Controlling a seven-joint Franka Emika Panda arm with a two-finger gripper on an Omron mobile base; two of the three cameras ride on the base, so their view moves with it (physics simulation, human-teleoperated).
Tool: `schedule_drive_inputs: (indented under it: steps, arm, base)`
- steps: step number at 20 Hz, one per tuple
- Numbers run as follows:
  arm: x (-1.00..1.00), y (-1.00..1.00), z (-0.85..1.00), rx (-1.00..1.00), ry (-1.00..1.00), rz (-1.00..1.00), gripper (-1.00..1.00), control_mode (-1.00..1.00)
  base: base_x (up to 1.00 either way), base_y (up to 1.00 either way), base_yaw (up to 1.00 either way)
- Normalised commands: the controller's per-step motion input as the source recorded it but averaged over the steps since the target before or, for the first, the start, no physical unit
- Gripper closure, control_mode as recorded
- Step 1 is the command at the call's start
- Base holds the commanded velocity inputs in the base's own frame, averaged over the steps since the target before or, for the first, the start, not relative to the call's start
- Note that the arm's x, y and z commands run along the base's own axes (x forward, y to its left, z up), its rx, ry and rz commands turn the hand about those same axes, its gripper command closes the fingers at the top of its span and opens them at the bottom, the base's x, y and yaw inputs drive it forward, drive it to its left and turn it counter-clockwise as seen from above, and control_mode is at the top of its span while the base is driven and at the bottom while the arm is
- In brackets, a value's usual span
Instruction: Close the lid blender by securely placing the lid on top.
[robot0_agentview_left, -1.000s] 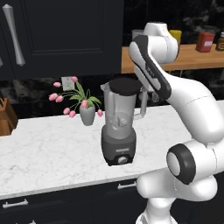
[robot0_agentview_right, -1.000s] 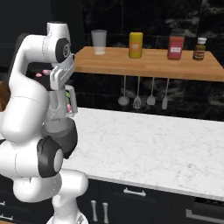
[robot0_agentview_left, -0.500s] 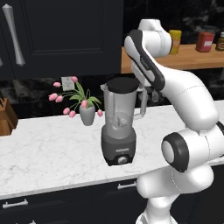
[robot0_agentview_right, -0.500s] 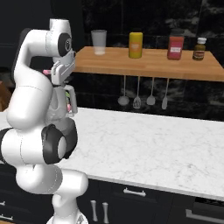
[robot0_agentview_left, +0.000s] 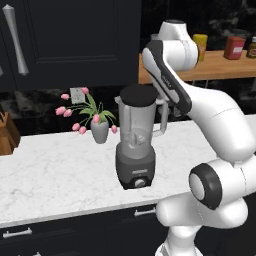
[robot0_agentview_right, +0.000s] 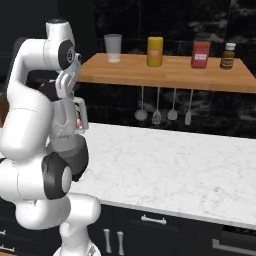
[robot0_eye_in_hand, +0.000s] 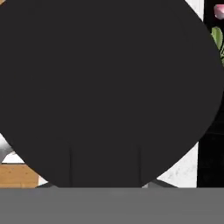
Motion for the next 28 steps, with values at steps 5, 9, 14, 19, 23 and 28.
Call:
schedule_drive_inputs:
  steps: [5,9,14,19,23,28]
  arm:
    - [-0.01,0.31,-0.03,0.02,-0.22,0.08,1.00,-1.00]
    - [0.09,0.21,-0.03,0.00,0.00,-0.01,1.00,-1.00]
    - [0.00,0.21,-0.25,0.00,0.08,0.06,1.00,-1.00]
    - [0.20,0.03,-0.04,-0.03,0.10,0.17,1.00,-1.00]
    - [0.09,0.00,0.00,-0.10,0.07,0.15,1.00,-1.00]
    - [-0.02,0.00,0.00,-0.02,0.01,0.10,1.00,-1.00]
  base:
    - [0.00,0.00,0.00]
    - [0.00,0.00,0.00]
    - [0.00,0.00,0.00]
    - [0.00,0.00,0.00]
    - [0.00,0.00,0.00]
    - [0.00,0.00,0.00]
